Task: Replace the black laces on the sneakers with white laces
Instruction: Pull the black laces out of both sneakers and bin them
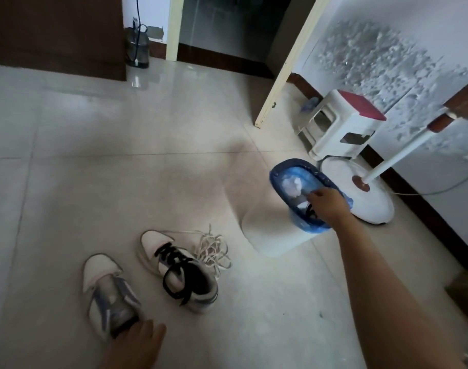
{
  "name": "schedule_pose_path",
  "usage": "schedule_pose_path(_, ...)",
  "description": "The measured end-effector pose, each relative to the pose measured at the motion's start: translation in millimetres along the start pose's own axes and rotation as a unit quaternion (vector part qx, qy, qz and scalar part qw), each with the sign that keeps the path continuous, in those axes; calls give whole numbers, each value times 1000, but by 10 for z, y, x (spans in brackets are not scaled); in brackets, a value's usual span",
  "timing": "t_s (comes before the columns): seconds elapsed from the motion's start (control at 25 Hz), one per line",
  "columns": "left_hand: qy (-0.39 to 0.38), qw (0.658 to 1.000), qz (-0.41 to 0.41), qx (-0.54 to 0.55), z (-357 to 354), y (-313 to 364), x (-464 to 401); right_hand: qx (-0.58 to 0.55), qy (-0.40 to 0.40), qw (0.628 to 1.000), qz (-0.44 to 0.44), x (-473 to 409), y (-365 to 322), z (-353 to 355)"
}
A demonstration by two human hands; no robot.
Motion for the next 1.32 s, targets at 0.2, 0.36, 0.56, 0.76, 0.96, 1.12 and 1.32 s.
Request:
schedule_pose_path(0.2, -99, 993, 15, 56, -82, -275, 46, -113, 104, 941, 302, 986, -678, -466)
schedule_pose_path(0.36, -163, 984, 52, 49, 1, -531, 186, 193, -251, 865, 389, 2084, -585, -2289)
schedule_pose_path(0.56, -137, 988, 61, 48, 266, -882, 411, 121, -103, 870, 466, 2416, -849, -2233)
schedule_pose_path(0.76, -116, 988, 96, 45, 432, -1214, 621, 32, -231, 832, 503, 3032, -1232, -2676)
schedule_pose_path(0.96, -143, 974, 172, 20, 496, -1500, 849, -37, -258, 842, 473, 3074, -1384, -2638)
schedule_pose_path(1.12, -93, 988, 123, 26, 510, -1153, 647, 55, -220, 911, 345, 2445, -1373, -2660)
schedule_pose_path(1.32, -216, 893, 286, 271, -188, -926, 382, 37, -254, 902, 347, 2490, -1465, -2835)
Point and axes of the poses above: each hand's wrist, its own x-axis away from the middle knuckle, its own z-axis out of the back of the hand, y = z × x, the point moved 10 cm from there along -x, towards the middle knuckle, and after that the axes turned 4 degrees about x, right-handed, at the moved point
